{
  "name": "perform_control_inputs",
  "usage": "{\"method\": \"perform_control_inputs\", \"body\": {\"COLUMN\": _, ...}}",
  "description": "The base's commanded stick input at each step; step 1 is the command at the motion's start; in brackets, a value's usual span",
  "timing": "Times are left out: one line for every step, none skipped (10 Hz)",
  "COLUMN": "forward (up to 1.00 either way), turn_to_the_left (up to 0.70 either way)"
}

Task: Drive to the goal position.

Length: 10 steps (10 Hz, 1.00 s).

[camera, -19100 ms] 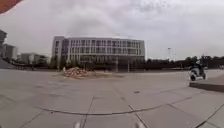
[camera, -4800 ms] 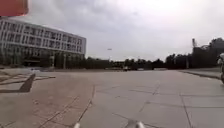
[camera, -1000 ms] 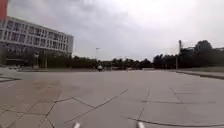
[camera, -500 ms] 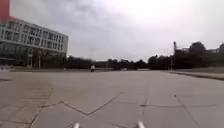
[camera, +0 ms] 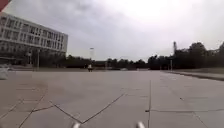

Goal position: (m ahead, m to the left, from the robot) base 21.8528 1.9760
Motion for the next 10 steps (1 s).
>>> {"method": "perform_control_inputs", "body": {"forward": 0.50, "turn_to_the_left": 0.00}}
{"method": "perform_control_inputs", "body": {"forward": 0.50, "turn_to_the_left": 0.00}}
{"method": "perform_control_inputs", "body": {"forward": 0.50, "turn_to_the_left": 0.00}}
{"method": "perform_control_inputs", "body": {"forward": 0.50, "turn_to_the_left": 0.00}}
{"method": "perform_control_inputs", "body": {"forward": 0.50, "turn_to_the_left": 0.00}}
{"method": "perform_control_inputs", "body": {"forward": 0.50, "turn_to_the_left": 0.00}}
{"method": "perform_control_inputs", "body": {"forward": 0.50, "turn_to_the_left": 0.00}}
{"method": "perform_control_inputs", "body": {"forward": 0.50, "turn_to_the_left": 0.00}}
{"method": "perform_control_inputs", "body": {"forward": 0.50, "turn_to_the_left": 0.00}}
{"method": "perform_control_inputs", "body": {"forward": 0.50, "turn_to_the_left": 0.00}}
